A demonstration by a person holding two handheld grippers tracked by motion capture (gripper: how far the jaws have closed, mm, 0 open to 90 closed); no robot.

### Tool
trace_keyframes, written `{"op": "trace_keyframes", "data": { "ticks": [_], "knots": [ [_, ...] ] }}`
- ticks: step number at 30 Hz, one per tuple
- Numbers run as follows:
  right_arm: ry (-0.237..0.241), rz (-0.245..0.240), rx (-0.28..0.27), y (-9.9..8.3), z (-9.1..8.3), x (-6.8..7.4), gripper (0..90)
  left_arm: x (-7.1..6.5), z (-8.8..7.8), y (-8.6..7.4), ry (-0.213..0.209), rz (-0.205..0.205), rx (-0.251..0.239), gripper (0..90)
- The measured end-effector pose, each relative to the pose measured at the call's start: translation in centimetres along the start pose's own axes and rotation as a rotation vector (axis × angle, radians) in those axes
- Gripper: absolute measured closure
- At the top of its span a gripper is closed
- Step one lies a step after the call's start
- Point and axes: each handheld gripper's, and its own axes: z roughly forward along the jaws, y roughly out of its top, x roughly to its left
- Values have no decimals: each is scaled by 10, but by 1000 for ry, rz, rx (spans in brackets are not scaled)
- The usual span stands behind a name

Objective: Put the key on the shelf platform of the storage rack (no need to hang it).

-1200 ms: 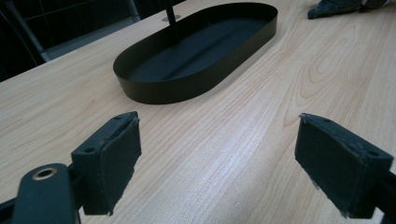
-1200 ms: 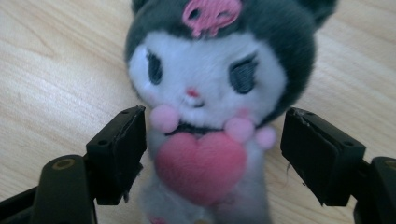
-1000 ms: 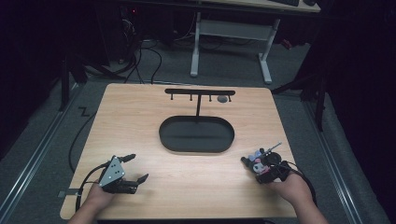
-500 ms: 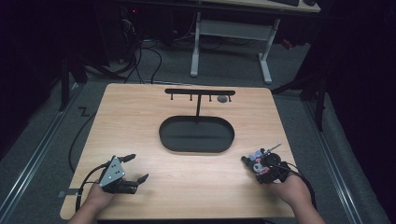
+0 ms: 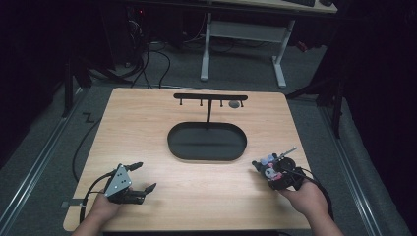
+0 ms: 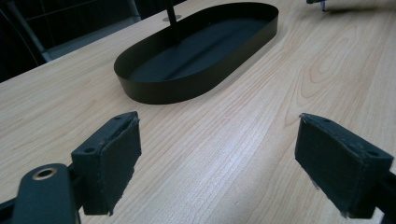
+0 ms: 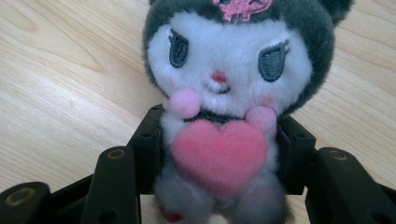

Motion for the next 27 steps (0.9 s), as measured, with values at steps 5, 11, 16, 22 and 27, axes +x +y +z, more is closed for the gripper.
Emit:
{"op": "trace_keyframes", "data": {
  "ticks": [5,11,16,22,27],
  "knots": [
    [13,10,0,4,-4,3,473,0,0,0,-4,0,-2,154],
    [22,-16,-18,14,-11,13,473,1,0,0,-5,-2,-5,154],
    [28,-37,-22,23,-13,19,473,1,-1,0,-10,-6,-5,154],
    [32,-49,-34,36,-17,26,473,2,-1,0,-13,-8,-8,154],
    [38,-53,-42,45,-20,32,473,2,-1,0,-14,-8,-8,154]
  ]
}}
